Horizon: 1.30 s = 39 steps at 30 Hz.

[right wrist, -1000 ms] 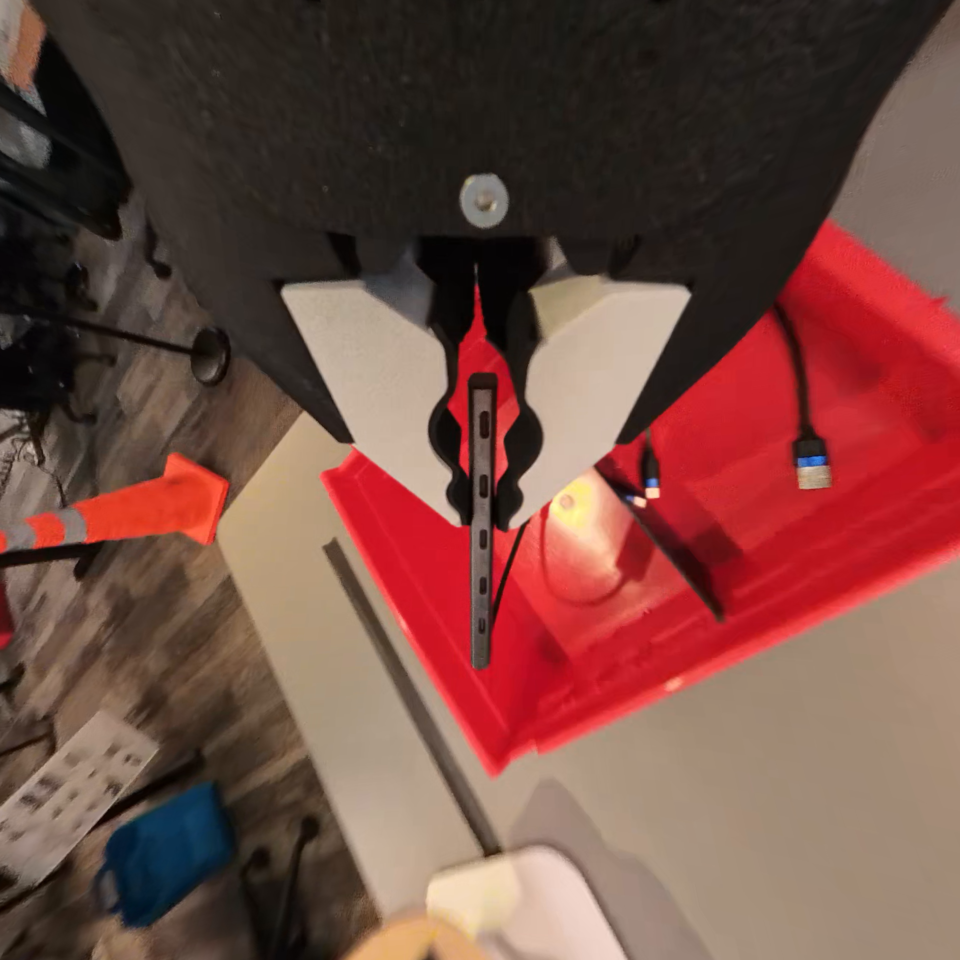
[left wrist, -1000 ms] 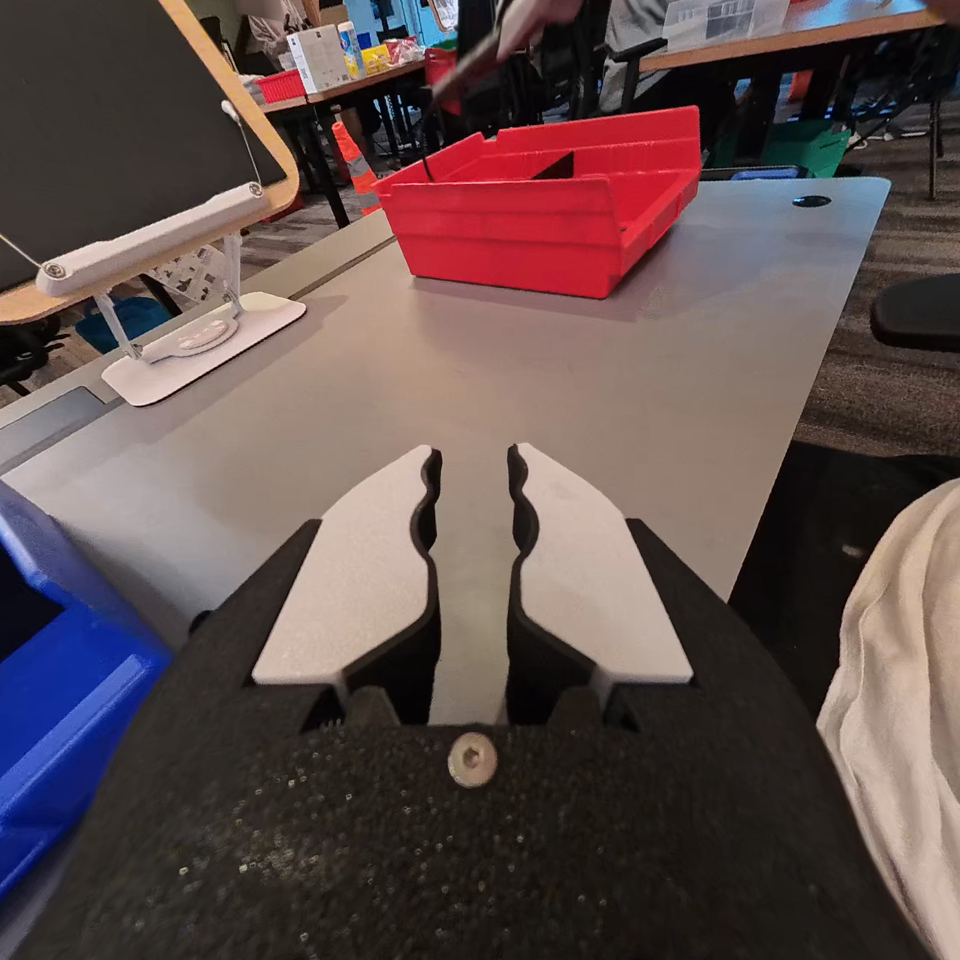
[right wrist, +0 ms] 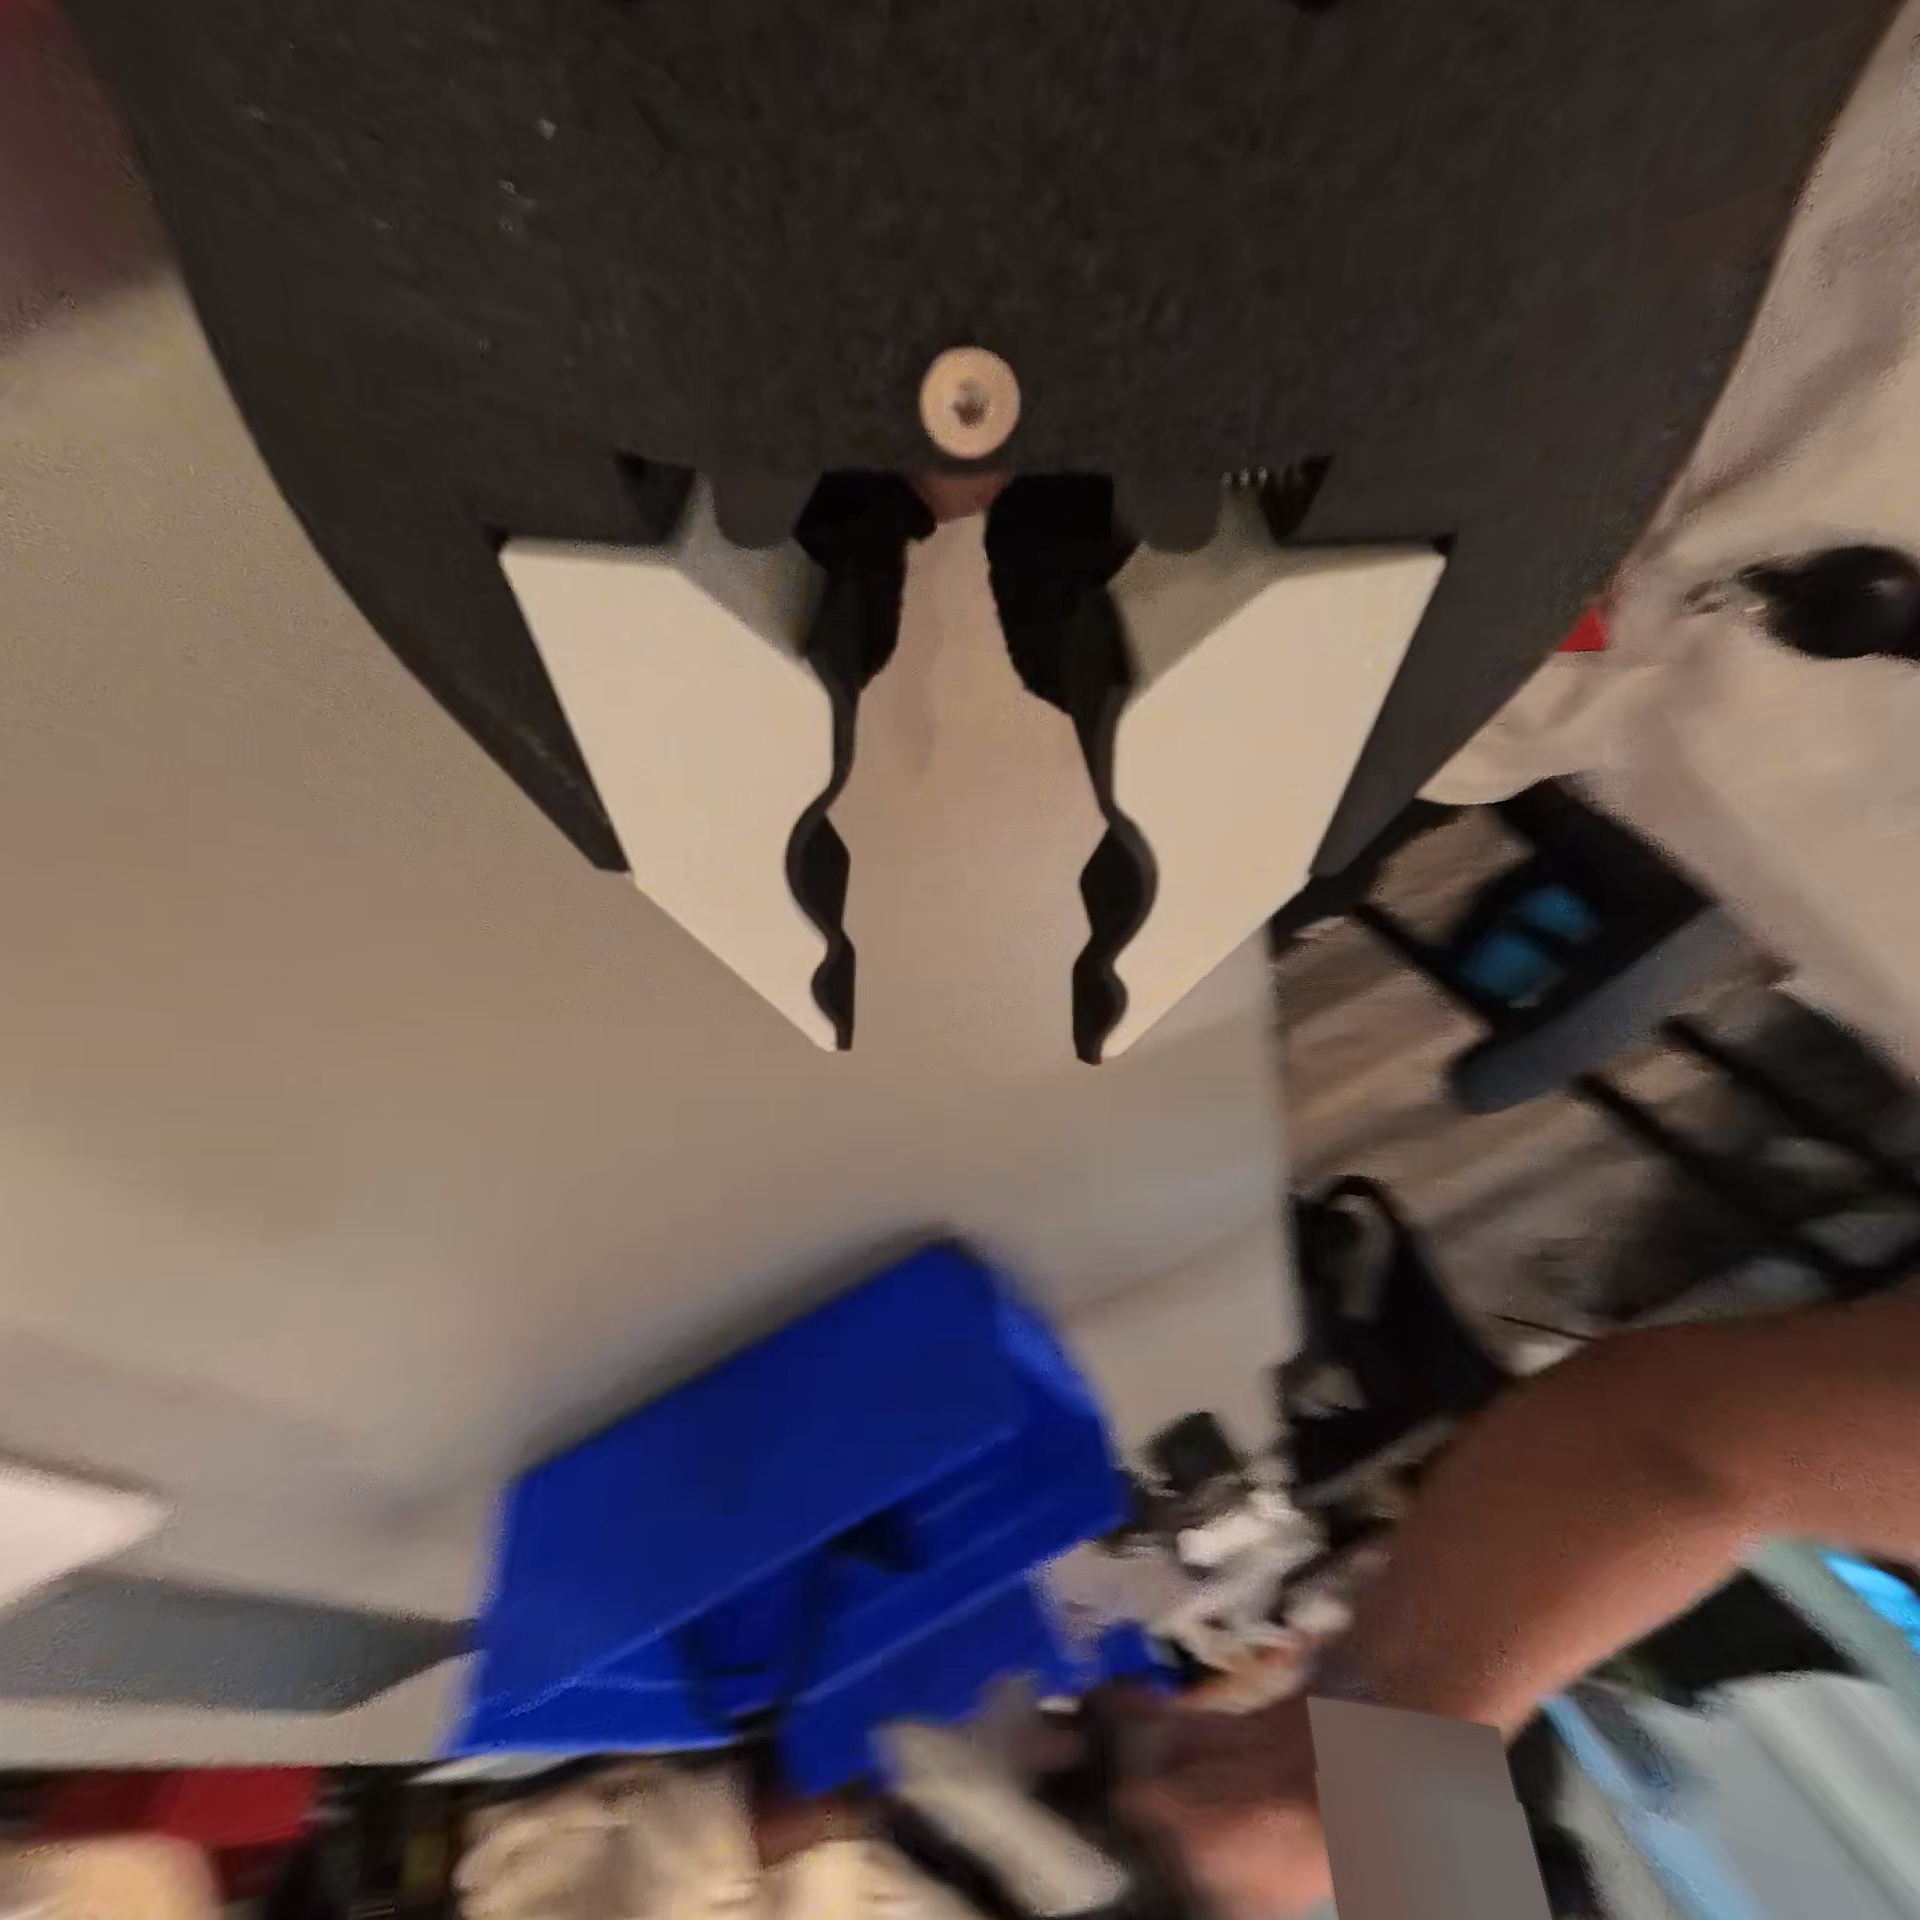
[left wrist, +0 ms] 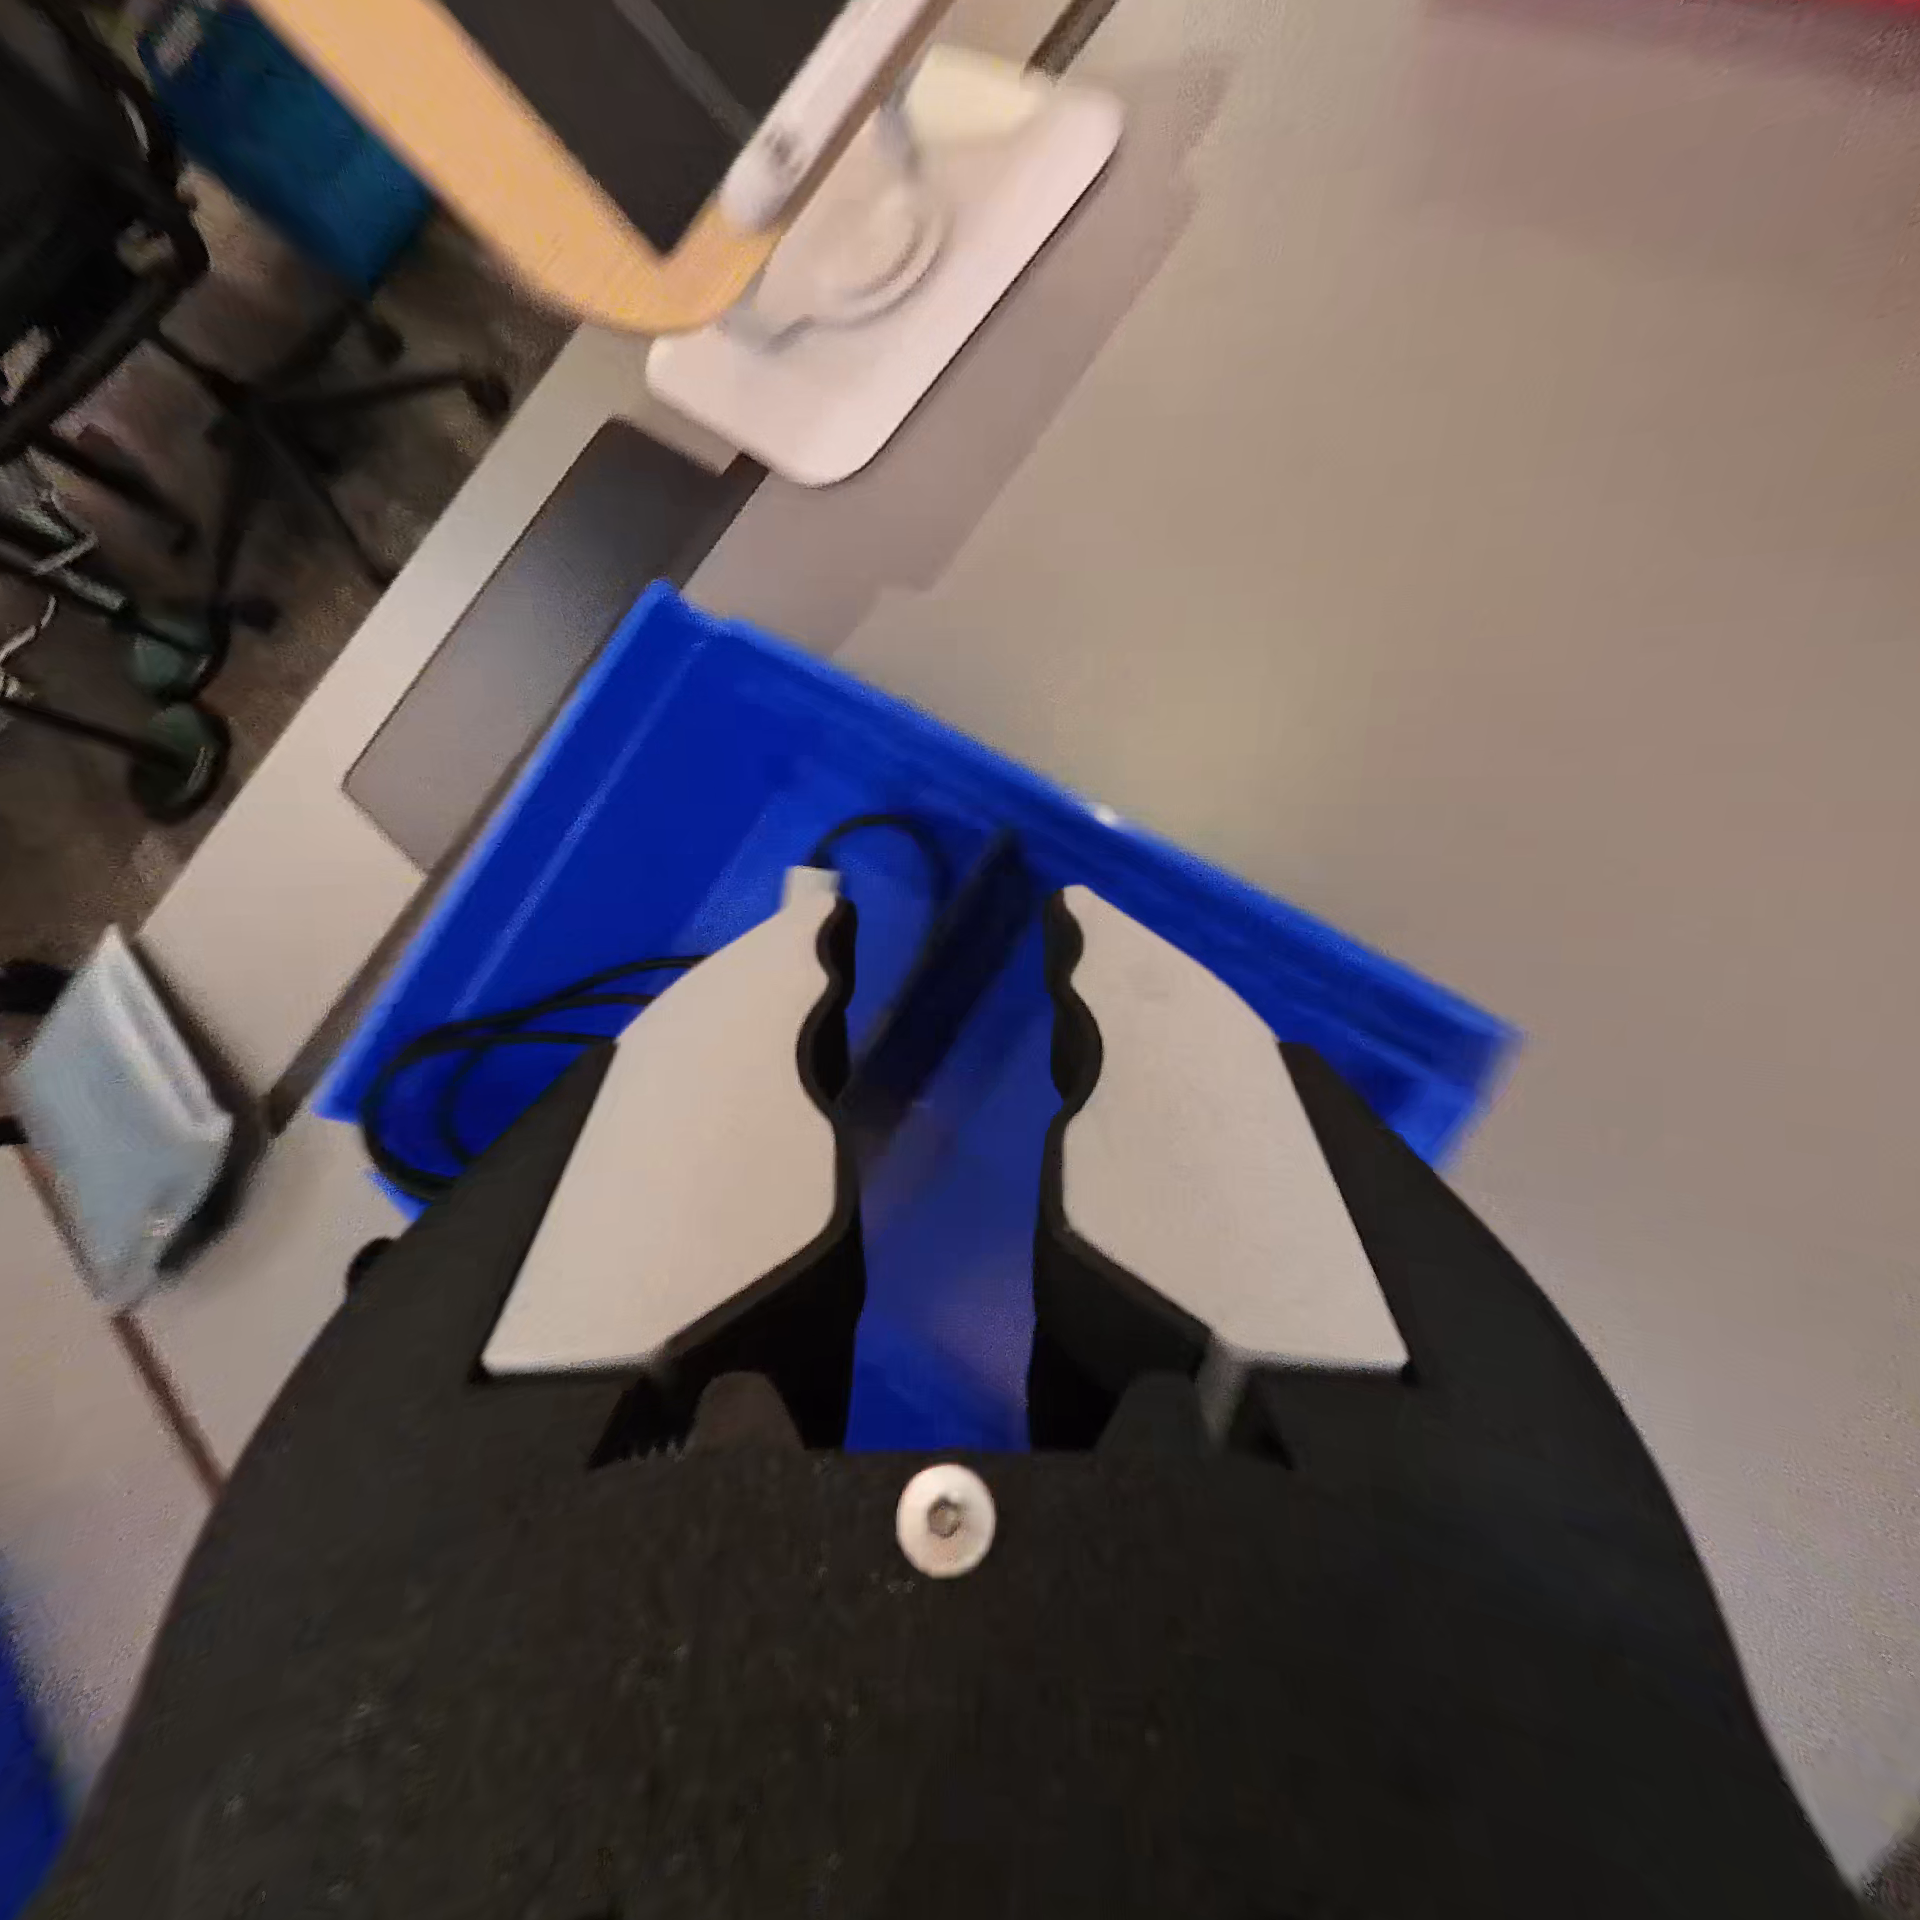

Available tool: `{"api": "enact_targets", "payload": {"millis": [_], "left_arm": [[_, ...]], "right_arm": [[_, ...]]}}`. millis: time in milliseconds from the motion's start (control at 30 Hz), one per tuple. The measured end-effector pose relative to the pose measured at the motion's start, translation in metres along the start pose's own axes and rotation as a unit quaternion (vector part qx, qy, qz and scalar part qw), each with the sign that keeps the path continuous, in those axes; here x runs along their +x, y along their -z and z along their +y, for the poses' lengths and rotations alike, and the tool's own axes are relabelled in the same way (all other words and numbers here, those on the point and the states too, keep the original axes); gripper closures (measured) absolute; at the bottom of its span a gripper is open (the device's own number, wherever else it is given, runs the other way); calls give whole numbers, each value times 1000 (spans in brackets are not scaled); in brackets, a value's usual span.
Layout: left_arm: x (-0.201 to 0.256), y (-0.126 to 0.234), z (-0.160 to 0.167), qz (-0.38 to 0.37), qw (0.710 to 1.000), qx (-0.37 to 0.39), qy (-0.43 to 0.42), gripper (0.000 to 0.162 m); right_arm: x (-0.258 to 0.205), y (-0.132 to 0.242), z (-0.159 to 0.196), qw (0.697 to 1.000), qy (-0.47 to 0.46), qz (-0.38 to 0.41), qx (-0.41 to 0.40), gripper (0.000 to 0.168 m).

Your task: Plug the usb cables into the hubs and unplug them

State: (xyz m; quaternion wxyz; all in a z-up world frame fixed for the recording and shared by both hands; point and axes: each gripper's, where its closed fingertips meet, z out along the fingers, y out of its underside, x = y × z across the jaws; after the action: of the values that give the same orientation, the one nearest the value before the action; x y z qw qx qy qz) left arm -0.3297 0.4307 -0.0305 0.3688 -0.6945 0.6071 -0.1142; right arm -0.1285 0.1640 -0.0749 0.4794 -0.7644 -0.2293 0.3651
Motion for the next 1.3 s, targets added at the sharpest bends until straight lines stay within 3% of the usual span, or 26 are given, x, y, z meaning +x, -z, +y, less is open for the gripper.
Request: {"api": "enact_targets", "payload": {"millis": [67, 133, 233, 300, 500, 633, 733, 867, 933, 1067, 1167, 1300], "left_arm": [[-33, -39, 9, 17, 998, -63, -23, 124], [-50, -79, 26, 43, 991, -120, -51, 121], [-53, -124, 48, 93, 979, -171, -55, 119], [-53, -141, 60, 110, 974, -190, -55, 119], [-47, -157, 95, 130, 958, -241, -88, 127], [-47, -159, 95, 130, 962, -220, -91, 139], [-59, -155, 94, 79, 963, -218, -136, 139], [-74, -123, 43, -30, 978, -124, -167, 139], [-84, -88, 8, -123, 965, -81, -216, 139], [-61, -11, -72, -256, 917, 11, -306, 140], [-16, 35, -126, -330, 862, 67, -378, 140], [65, 60, -170, -372, 808, 120, -440, 140]], "right_arm": [[-32, -32, 24, 999, -6, -53, 5, 128], [-51, -52, 52, 996, 8, -71, -49, 125], [-66, -59, 81, 987, 76, -78, -114, 123], [-66, -58, 88, 986, 69, -80, -126, 123], [-57, -50, 83, 992, -11, -86, -88, 124], [-56, -46, 79, 992, -21, -98, -76, 125], [-49, -46, 75, 994, -15, -79, -72, 125], [-34, -43, 60, 998, 3, -38, -42, 126], [-18, -40, 49, 1000, 12, 6, -24, 126], [2, -34, 9, 996, 46, 75, 27, 125], [1, -30, -34, 986, 98, 121, 60, 124], [-22, -26, -102, 966, 170, 162, 111, 121]]}}
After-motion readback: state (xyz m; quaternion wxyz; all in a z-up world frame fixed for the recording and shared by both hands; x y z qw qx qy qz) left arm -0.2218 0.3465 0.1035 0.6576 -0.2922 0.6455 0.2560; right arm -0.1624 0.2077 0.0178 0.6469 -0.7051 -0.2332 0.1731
